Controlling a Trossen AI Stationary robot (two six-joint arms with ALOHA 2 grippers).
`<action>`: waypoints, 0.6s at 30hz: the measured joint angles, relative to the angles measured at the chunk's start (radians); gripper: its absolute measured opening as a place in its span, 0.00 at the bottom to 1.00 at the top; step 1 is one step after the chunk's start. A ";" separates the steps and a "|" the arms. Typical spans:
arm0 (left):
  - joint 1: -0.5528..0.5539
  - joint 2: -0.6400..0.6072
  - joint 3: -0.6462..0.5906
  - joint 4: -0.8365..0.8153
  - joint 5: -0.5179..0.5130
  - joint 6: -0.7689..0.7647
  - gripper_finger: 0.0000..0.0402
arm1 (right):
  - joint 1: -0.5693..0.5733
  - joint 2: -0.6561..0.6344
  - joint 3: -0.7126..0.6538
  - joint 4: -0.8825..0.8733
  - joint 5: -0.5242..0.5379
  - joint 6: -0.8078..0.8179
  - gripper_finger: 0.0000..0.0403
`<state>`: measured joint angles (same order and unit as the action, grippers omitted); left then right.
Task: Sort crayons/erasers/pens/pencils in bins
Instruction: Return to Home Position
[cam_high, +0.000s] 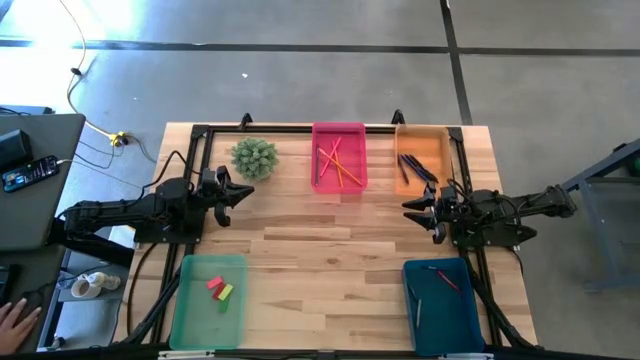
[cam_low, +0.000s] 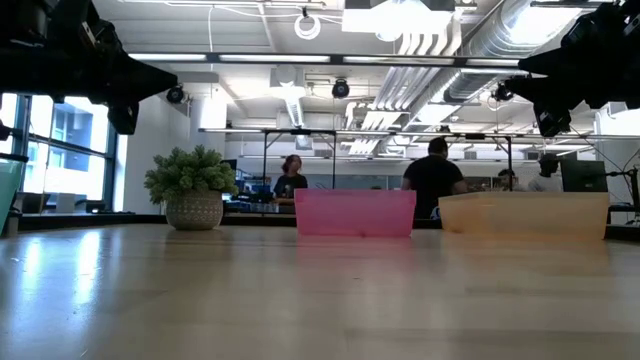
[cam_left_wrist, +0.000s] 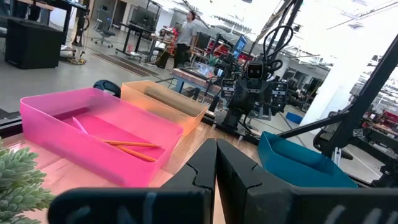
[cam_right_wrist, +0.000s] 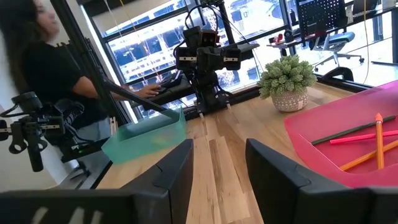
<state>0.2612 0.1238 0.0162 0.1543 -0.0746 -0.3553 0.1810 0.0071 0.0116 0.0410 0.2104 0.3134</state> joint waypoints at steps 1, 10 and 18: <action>0.000 0.000 0.000 0.000 0.000 0.000 0.00 | 0.000 0.000 0.000 0.000 0.000 0.000 0.35; 0.000 0.000 0.000 0.000 0.000 0.000 0.00 | 0.000 0.000 0.000 0.000 0.000 0.000 0.35; 0.000 0.000 0.000 0.000 0.000 0.000 0.00 | 0.000 0.000 0.000 0.000 0.000 0.000 0.35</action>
<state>0.2613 0.1242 0.0162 0.1547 -0.0746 -0.3553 0.1810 0.0071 0.0116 0.0410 0.2104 0.3134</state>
